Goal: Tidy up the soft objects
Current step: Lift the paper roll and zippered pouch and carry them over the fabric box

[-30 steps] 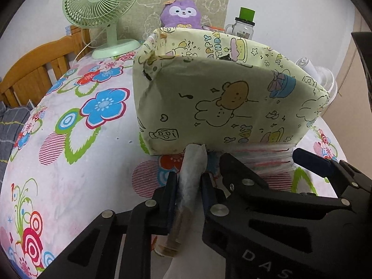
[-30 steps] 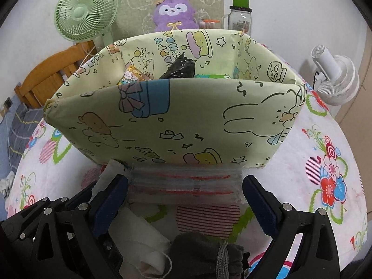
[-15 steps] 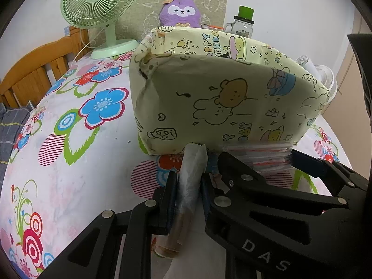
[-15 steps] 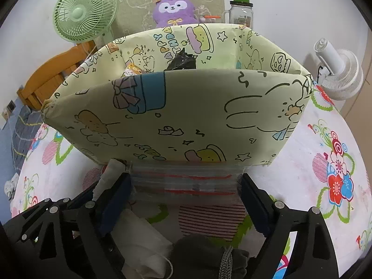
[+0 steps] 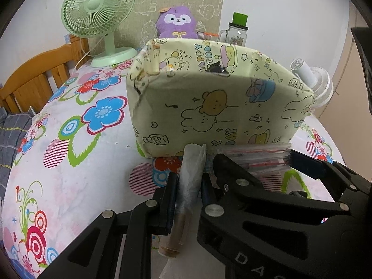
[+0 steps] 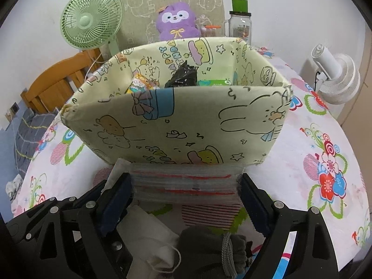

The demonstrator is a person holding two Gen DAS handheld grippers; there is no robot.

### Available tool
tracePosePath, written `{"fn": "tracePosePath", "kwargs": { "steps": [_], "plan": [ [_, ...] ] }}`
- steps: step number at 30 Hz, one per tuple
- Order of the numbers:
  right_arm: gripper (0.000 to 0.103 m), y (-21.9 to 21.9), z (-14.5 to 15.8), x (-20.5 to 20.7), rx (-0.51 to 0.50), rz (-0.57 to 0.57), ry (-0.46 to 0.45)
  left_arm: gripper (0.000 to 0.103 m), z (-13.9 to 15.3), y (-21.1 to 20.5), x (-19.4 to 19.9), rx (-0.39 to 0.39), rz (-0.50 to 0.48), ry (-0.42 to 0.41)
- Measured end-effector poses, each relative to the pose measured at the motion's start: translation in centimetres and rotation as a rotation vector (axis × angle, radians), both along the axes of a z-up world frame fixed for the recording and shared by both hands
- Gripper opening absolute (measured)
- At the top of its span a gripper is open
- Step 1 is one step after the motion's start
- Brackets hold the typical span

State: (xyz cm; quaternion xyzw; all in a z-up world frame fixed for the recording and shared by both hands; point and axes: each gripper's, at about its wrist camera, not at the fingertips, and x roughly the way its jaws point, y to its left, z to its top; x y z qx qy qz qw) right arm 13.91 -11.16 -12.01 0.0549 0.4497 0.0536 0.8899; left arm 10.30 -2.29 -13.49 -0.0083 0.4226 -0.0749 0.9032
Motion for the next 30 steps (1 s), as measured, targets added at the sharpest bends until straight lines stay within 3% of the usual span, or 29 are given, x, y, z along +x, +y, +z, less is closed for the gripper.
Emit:
{"fn": "tracePosePath", "kwargs": {
  "steps": [30],
  "plan": [
    [0.092,-1.5,6.8,-4.3,-0.014,-0.030,-0.160,0.013,5.7,-1.1,-3.8,0.001,-0.003,-0.169]
  ]
}}
